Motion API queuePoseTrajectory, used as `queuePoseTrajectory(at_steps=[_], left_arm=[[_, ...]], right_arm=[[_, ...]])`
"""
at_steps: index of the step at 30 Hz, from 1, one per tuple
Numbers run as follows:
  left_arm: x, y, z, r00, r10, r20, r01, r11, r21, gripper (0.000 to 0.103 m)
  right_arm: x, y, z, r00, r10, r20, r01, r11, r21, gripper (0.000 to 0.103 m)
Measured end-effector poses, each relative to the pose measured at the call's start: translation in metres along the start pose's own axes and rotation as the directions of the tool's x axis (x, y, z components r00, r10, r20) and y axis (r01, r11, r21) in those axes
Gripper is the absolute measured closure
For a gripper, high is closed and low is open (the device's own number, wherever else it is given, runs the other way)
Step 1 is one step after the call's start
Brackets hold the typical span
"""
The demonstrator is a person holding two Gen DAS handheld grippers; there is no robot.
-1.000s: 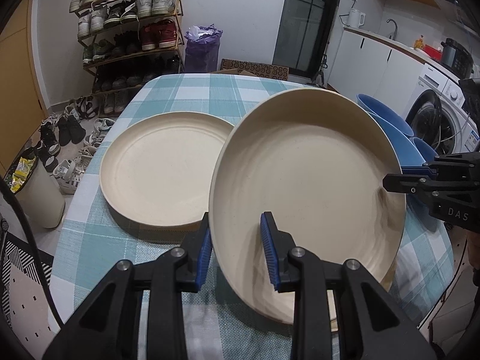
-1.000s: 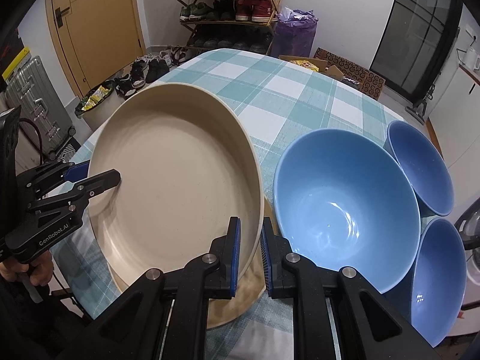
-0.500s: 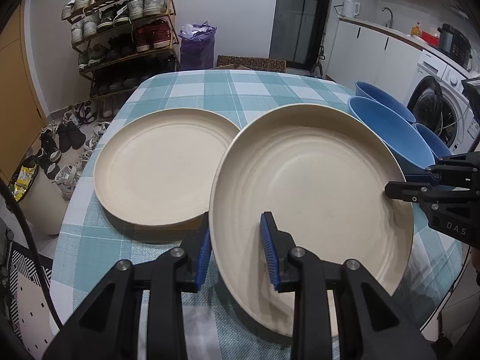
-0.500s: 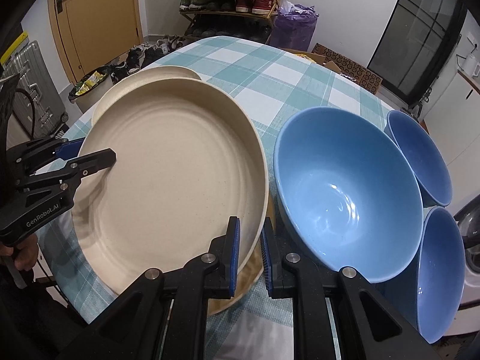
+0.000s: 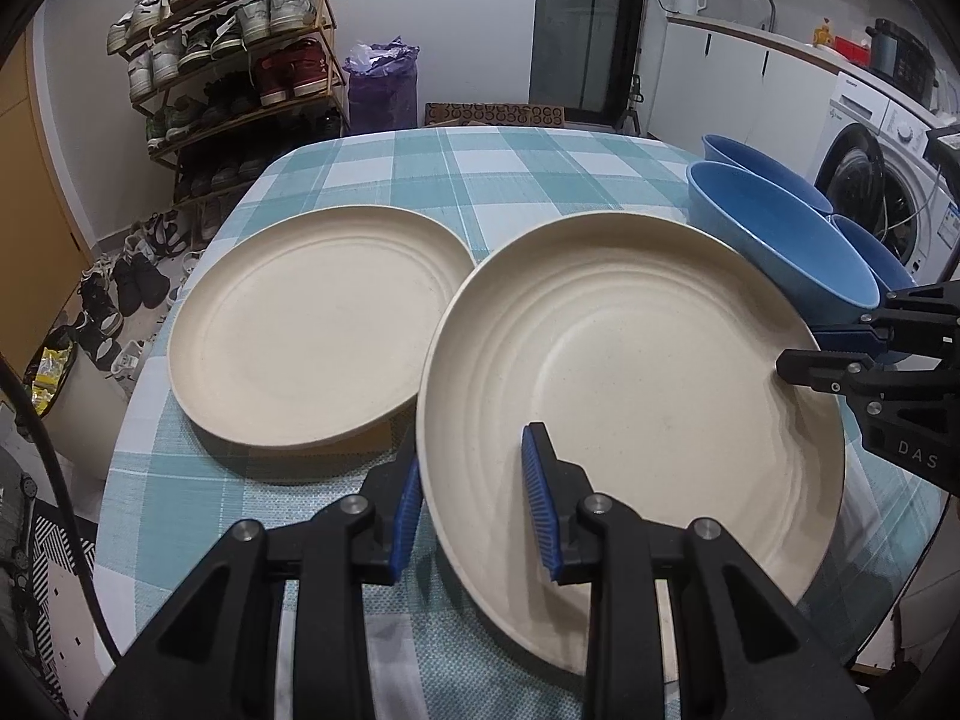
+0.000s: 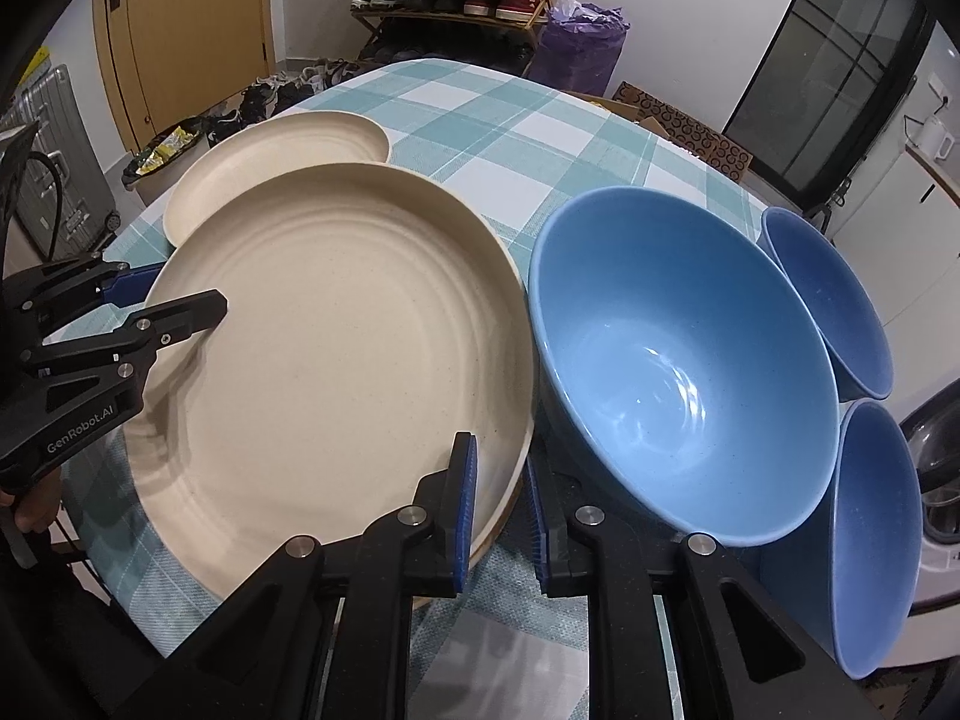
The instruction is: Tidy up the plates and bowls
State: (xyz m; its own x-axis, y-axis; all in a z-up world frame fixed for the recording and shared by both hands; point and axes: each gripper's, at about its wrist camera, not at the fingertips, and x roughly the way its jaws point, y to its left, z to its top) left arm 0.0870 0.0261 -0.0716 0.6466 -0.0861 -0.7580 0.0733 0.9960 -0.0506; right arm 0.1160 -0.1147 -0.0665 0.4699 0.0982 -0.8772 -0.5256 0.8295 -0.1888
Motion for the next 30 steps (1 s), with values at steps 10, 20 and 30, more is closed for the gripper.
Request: queuePoseTrajectory(at_steps=[10,20,30], left_arm=[[0.004,-0.009,-0.002,0.999,0.039,0.007,-0.039,0.999,0.037,0.073],[0.009,-0.022,-0.008,0.997,0.081,0.000,-0.081,0.990,0.114,0.072],[0.000,-0.020,-0.005,1.000,0.026,0.004,-0.026,0.994,0.109,0.050]], right_arm=[[0.007,0.006,-0.004,0.998,-0.056,-0.014,0.056,0.998,-0.030,0.088],[0.005,0.014,-0.006,0.999,-0.051,-0.004,0.051,0.997,-0.054,0.087],[0.006,0.011,-0.008,1.000,-0.002,-0.013,0.001,0.999,-0.034,0.076]])
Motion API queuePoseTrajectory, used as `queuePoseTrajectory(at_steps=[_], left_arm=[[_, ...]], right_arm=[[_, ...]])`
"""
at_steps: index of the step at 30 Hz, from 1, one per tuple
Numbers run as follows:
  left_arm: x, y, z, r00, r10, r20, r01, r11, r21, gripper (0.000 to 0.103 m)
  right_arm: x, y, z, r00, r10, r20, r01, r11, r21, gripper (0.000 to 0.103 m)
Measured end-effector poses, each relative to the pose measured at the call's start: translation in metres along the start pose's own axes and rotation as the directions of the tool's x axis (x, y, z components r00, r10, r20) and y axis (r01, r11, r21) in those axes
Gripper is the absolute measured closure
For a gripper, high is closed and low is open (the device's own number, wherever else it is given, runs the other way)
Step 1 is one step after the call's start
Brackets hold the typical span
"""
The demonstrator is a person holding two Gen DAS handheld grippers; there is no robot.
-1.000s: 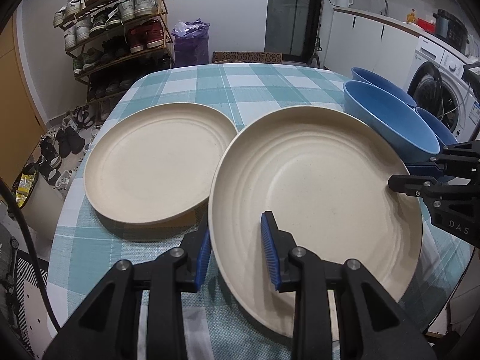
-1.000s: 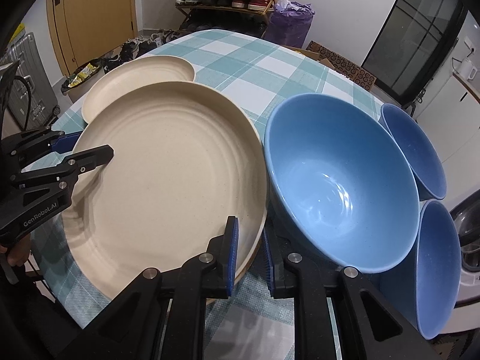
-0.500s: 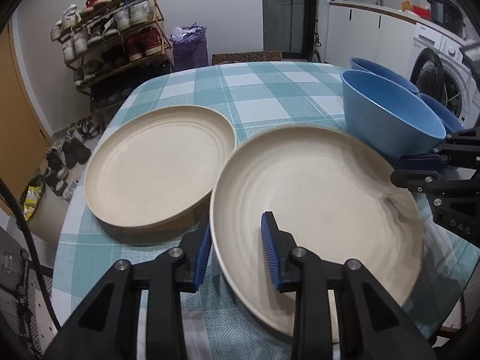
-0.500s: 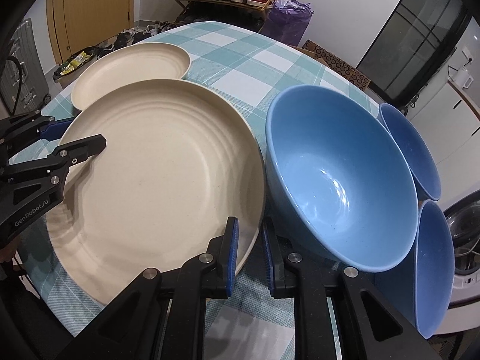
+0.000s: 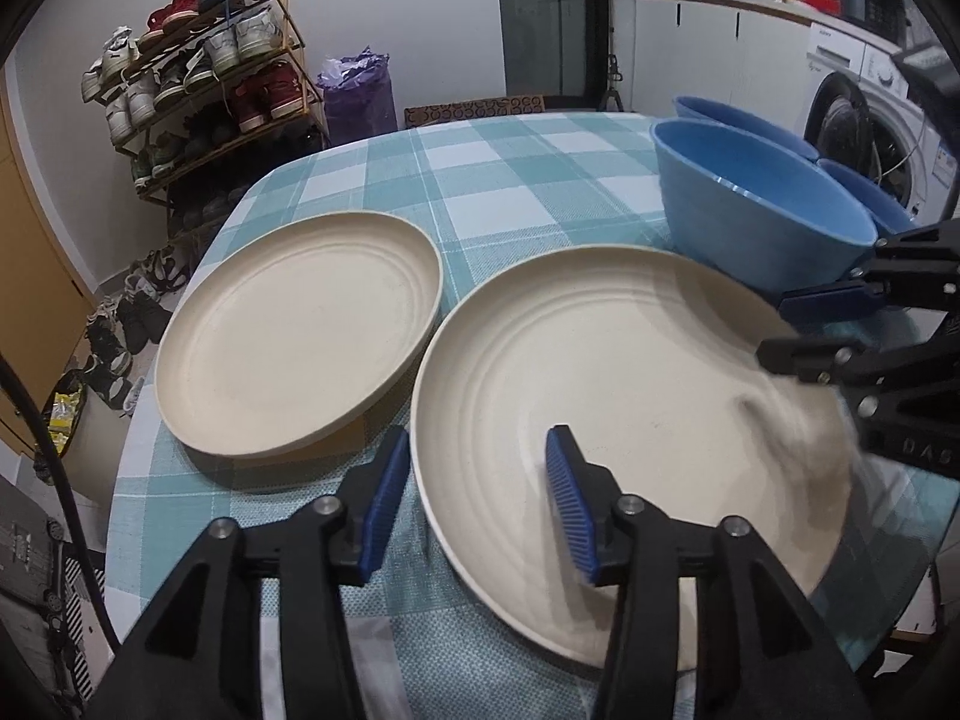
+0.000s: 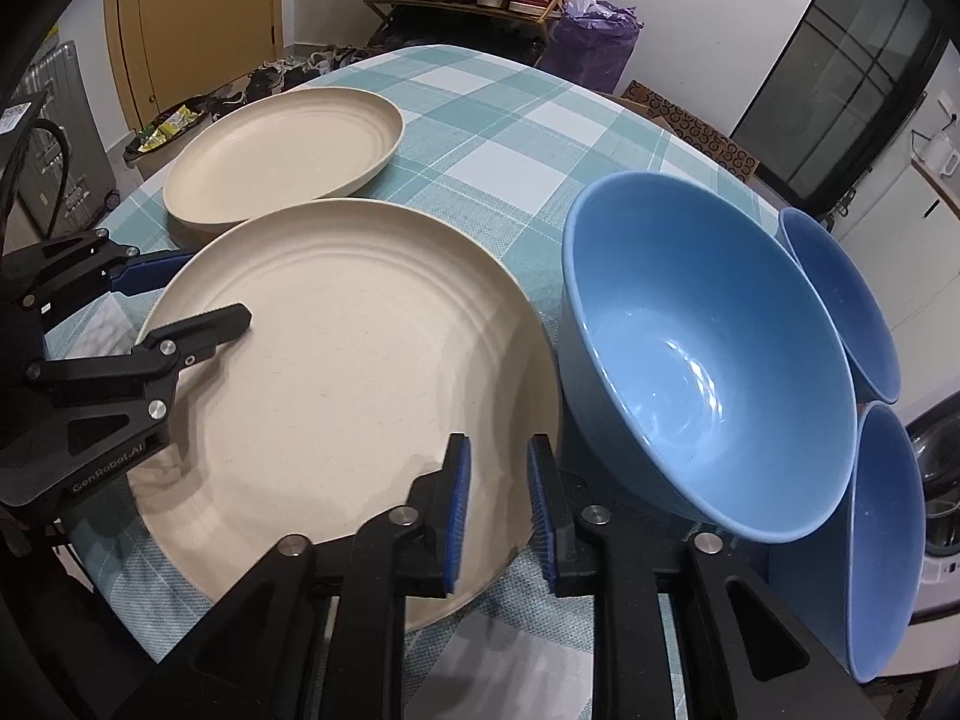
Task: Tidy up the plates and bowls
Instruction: 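Lower the plate onto the other cream plate and open both tools, then withdraw both tools from the stacked plates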
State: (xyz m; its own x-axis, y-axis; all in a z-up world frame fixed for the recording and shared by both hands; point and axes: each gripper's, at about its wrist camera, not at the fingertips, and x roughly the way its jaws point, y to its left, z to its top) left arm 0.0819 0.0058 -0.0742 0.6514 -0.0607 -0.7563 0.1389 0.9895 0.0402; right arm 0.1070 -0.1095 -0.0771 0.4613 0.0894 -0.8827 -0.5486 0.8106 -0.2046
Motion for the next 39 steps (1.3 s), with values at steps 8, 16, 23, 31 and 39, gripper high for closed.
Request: queuePoseTrajectory(at_steps=[8,16,23,31,39], left_arm=[[-0.033,0.032,0.008,0.997,-0.017,0.078,0.025,0.995,-0.098,0.020],[-0.054,0.070,0.011,0.989,-0.023,0.146,0.051,0.980,-0.192,0.000],[-0.059,0.091,0.012,0.989,0.015,0.150,0.024,0.967,-0.255,0.000],[-0.062,0.108,0.014,0.987,0.046,0.157,0.004,0.954,-0.301,0.000],[-0.058,0.120,0.019,0.986,0.057,0.155,-0.004,0.946,-0.323,0.000]], right_arm=[[-0.017,0.005,0.004,0.995,0.074,0.071,-0.074,0.997,-0.007,0.034],[-0.037,0.004,0.020,0.973,0.162,0.162,-0.172,0.984,0.045,0.010],[-0.045,0.002,0.032,0.950,0.231,0.210,-0.253,0.964,0.081,0.004],[-0.050,0.003,0.050,0.937,0.250,0.243,-0.279,0.956,0.093,0.002],[-0.059,0.004,0.071,0.930,0.245,0.275,-0.279,0.956,0.093,0.002]])
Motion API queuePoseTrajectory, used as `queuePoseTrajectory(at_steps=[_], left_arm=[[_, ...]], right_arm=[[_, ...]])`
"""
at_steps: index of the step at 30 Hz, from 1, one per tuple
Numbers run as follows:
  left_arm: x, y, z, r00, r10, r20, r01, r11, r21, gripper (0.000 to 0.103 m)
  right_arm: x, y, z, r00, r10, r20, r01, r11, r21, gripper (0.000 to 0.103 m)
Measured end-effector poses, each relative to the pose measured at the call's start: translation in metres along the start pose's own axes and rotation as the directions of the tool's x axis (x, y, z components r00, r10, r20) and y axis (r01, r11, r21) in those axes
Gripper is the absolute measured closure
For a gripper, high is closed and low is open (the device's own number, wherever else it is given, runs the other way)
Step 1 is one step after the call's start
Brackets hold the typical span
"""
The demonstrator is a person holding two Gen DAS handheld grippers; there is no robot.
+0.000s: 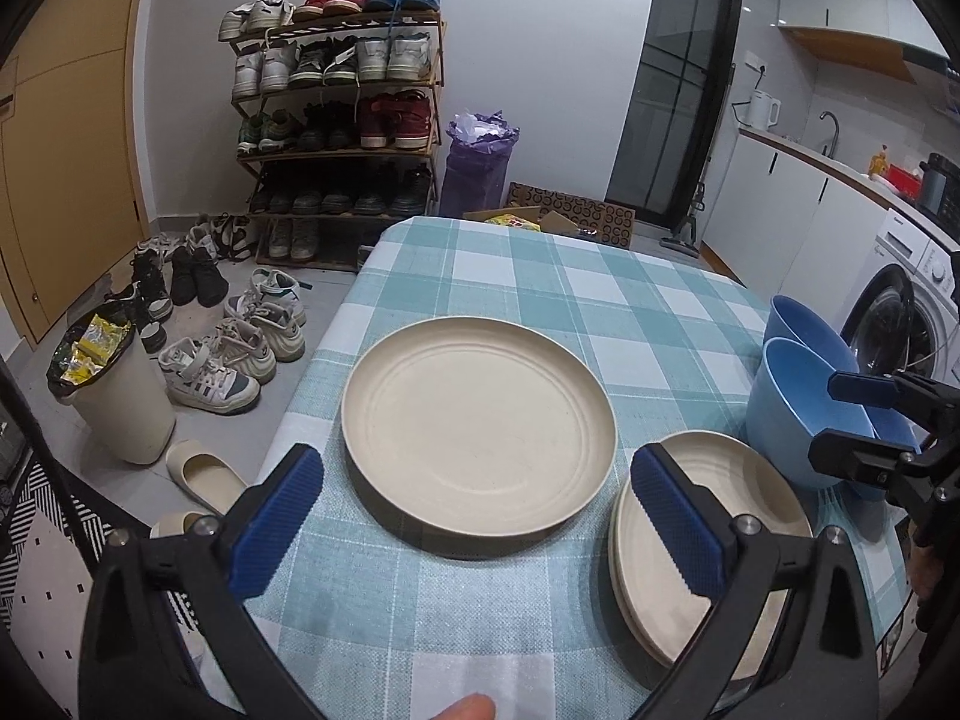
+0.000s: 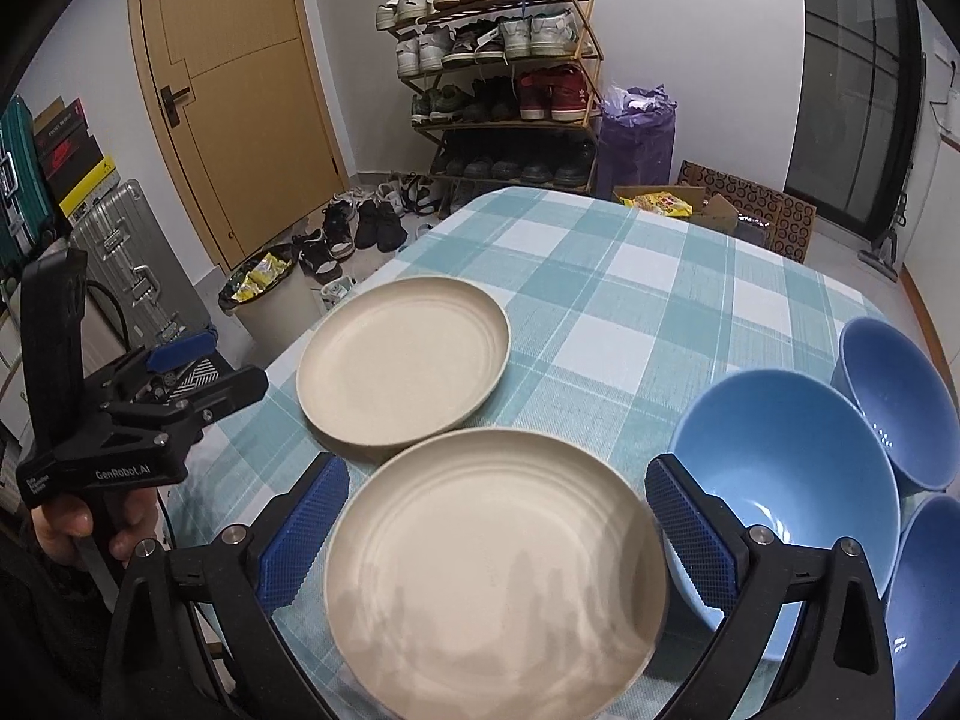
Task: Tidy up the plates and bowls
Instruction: 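Withdraw both tools from the stacked plates, then move both tools to the rim of the remaining cream plate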
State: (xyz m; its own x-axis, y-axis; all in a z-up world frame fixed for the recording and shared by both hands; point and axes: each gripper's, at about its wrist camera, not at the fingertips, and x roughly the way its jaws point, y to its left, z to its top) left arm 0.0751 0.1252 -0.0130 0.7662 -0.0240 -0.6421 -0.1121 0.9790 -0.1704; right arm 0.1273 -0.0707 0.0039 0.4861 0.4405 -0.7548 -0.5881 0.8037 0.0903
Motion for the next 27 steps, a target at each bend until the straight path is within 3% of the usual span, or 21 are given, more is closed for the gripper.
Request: queuePoseTrajectory(at_steps=[12,27], left_arm=[[0.017,0.011,0.015,0.999,0.036,-0.006,-0.036,0.999,-0.035,0.000],[0.047,0.030,0.007,0.994,0.102,-0.035,-0.104,0.992,-0.074,0.000]], right_arm=[[0.013,0.002,0.026,1.000,-0.025,-0.010,0.025,1.000,0.012,0.002],[0.060,0.004,0.043,0.997,-0.042,-0.066,0.044,0.999,0.025,0.002]])
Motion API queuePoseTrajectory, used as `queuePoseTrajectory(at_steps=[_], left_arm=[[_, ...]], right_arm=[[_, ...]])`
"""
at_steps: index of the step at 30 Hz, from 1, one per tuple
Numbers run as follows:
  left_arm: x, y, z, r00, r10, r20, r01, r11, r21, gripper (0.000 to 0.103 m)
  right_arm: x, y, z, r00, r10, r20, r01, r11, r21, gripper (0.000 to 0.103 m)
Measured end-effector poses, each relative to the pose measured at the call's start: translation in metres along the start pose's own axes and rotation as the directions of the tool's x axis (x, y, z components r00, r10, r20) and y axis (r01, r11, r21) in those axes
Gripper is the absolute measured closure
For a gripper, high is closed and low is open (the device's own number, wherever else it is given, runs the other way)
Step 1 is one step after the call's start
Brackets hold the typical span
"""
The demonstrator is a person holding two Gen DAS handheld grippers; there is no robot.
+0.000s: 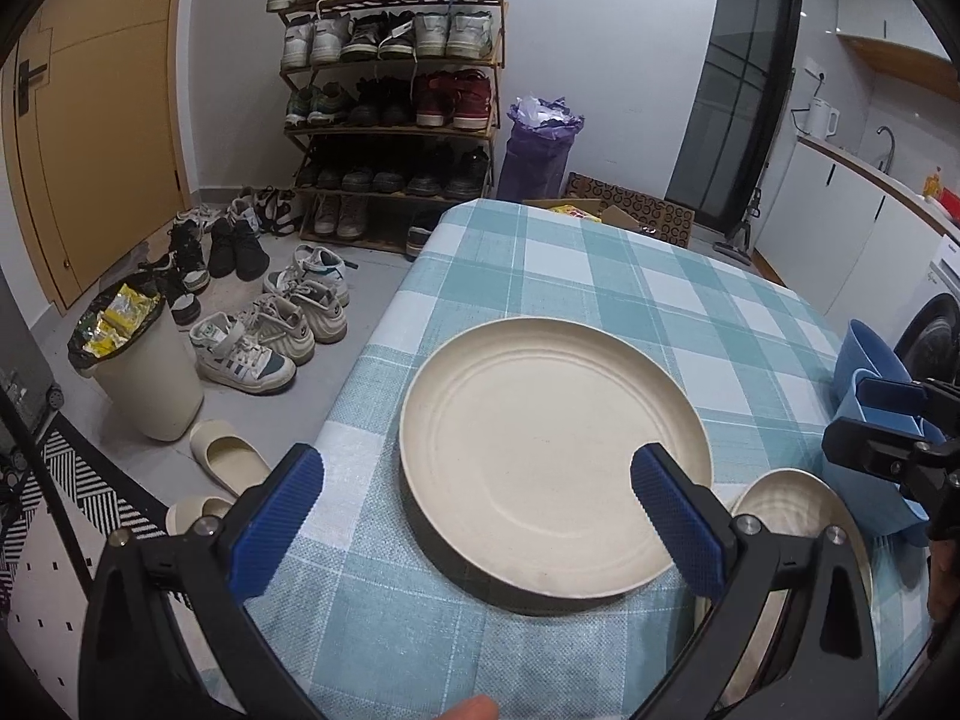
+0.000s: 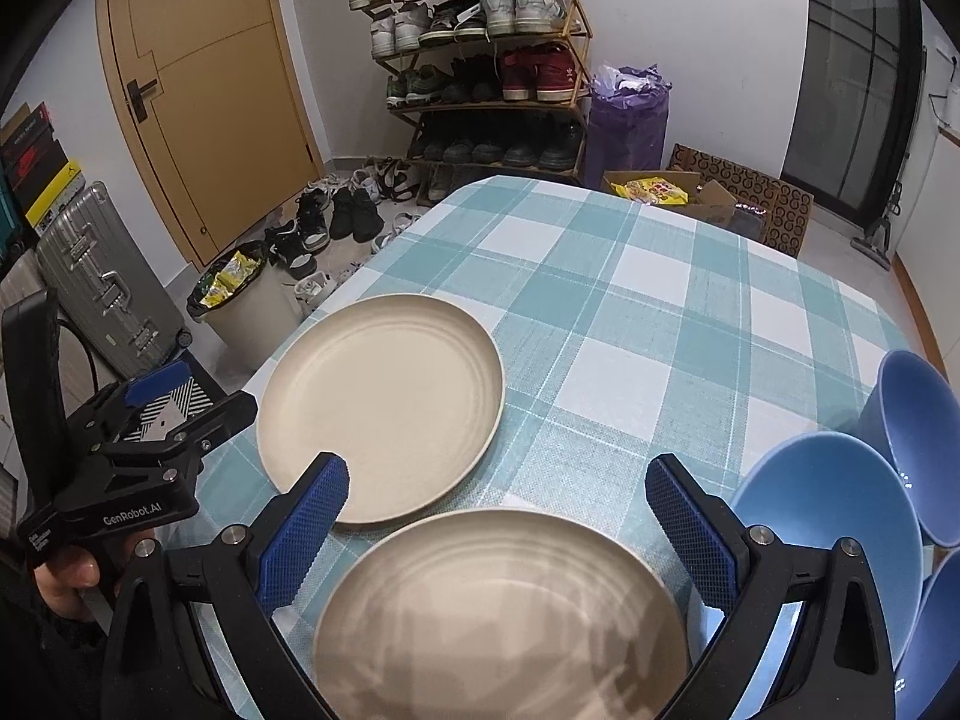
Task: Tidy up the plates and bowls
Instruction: 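Move both tools to the rim of the remaining cream plate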
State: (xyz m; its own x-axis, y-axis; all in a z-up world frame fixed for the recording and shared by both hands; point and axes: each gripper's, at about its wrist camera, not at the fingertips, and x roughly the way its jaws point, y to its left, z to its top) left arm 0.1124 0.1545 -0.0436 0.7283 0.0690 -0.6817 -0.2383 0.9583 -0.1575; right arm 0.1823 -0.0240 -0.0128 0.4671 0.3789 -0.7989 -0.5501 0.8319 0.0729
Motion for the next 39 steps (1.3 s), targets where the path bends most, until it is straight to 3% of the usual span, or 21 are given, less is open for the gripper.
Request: queuePoseTrajectory(at_steps=[17,33,36,39], left_arm=[[0.034,0.012,-0.011,0.998,0.007,-0.064,-0.009,0.999,-0.031,0.003],[0.051,0.017,-0.019,0.992,0.006,-0.126,-0.012,0.999,-0.049,0.018],[0.054,0.019,-0.019,0.991,0.003,-0.135,-0.011,0.999,-0.053,0.024],[0.057,0.021,-0.020,0.989,-0.001,-0.148,-0.008,0.998,-0.062,0.027]], right_arm=[[0.057,0.008,0.010,0.997,-0.008,-0.077,0.008,1.000,0.000,0.002],[0.100,0.003,0.014,0.990,-0.016,-0.142,0.017,1.000,0.006,0.002],[0.106,0.004,0.014,0.988,-0.019,-0.153,0.019,1.000,0.001,0.005],[0.115,0.003,0.014,0.985,-0.013,-0.170,0.014,1.000,0.005,0.015]])
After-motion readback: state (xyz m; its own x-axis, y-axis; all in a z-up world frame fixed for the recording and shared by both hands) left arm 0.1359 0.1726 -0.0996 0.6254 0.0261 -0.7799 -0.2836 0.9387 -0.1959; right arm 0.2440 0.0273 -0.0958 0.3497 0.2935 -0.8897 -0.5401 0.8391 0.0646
